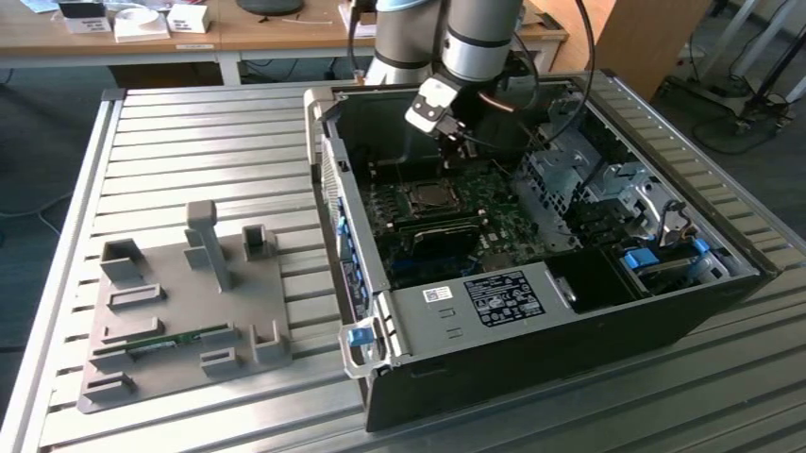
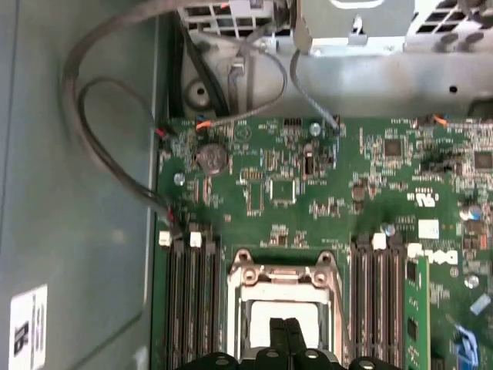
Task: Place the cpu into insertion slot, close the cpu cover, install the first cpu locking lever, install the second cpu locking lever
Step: 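Place the cpu into insertion slot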
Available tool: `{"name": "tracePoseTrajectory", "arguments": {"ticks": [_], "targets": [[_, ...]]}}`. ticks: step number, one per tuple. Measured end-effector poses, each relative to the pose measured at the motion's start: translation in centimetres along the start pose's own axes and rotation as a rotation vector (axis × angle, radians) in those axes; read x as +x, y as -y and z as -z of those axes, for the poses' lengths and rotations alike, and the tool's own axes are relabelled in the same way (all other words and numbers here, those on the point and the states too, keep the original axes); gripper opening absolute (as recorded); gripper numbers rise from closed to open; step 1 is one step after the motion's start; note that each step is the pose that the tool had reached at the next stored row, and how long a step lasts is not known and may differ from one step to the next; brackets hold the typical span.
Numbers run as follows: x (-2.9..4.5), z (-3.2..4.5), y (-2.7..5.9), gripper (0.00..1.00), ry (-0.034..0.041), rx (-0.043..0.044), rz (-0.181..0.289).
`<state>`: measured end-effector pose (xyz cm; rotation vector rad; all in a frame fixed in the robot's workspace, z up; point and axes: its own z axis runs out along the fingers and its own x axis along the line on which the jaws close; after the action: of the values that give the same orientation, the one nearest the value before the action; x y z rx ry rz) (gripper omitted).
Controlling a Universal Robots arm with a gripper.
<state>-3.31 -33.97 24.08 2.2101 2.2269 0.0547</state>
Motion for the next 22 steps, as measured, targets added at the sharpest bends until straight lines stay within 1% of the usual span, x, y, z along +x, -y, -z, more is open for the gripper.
{"name": "tracePoseTrajectory", "arguments": {"ticks": [4,11,15,18,20,22], "targets": [[0.01,-0.02,0.87,0.11,-0.0001,-0.0001,0.000],[0.00,-0.59,1.10,0.11,-0.0001,-0.0001,0.000],[-0.01,-0.62,1.14,0.11,0.0001,0.0001,0.000],[0.00,-0.63,1.35,0.11,-0.0001,-0.0005,0.000],[0.00,-0.67,1.46,0.11,-0.0005,-0.0031,0.001],[-0.01,-0.76,1.55,0.11,-0.0001,-0.0092,0.001]]}}
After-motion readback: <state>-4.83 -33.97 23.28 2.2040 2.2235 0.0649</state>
